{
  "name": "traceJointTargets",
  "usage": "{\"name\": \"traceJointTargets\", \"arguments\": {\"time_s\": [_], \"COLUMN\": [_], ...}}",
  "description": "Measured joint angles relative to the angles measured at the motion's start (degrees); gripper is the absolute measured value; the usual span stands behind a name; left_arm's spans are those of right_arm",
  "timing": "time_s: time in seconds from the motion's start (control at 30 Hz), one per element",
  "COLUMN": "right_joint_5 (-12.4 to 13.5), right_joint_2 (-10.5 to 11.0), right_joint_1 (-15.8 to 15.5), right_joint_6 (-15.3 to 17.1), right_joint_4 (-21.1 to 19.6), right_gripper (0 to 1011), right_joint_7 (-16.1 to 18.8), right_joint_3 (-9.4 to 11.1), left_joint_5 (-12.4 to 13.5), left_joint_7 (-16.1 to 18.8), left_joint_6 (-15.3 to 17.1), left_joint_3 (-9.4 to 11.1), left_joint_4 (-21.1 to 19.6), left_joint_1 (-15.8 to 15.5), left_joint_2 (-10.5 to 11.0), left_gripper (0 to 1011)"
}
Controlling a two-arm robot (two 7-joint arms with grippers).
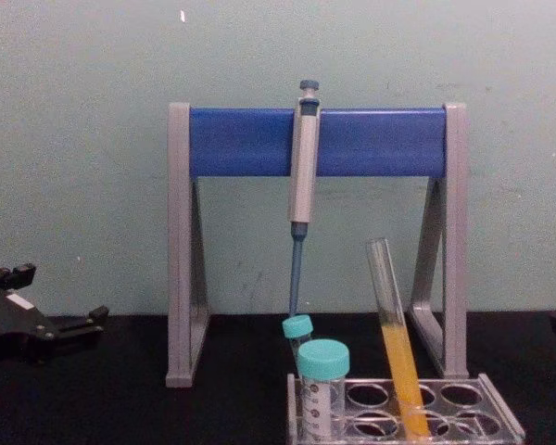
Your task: Pick up the test tube from the test tube rack, shake it, then place it back into the test tube rack.
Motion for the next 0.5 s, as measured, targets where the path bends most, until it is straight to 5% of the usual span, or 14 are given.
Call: {"name": "traceJointTargets", "arguments": {"time_s": [0.5], "right_joint_5": [0.0], "right_joint_2": [0.0], "right_joint_1": [0.0], "right_joint_6": [0.0], "right_joint_4": [0.0], "right_gripper": [1000], "right_joint_7": [0.0], "right_joint_3": [0.0], "left_joint_5": [0.0], "left_joint_7": [0.0], "left_joint_6": [0.0], "left_joint_3": [0.0], "left_joint_4": [0.0], "left_joint_1": [0.0], "left_joint_2": [0.0], "left_gripper": [1001]}}
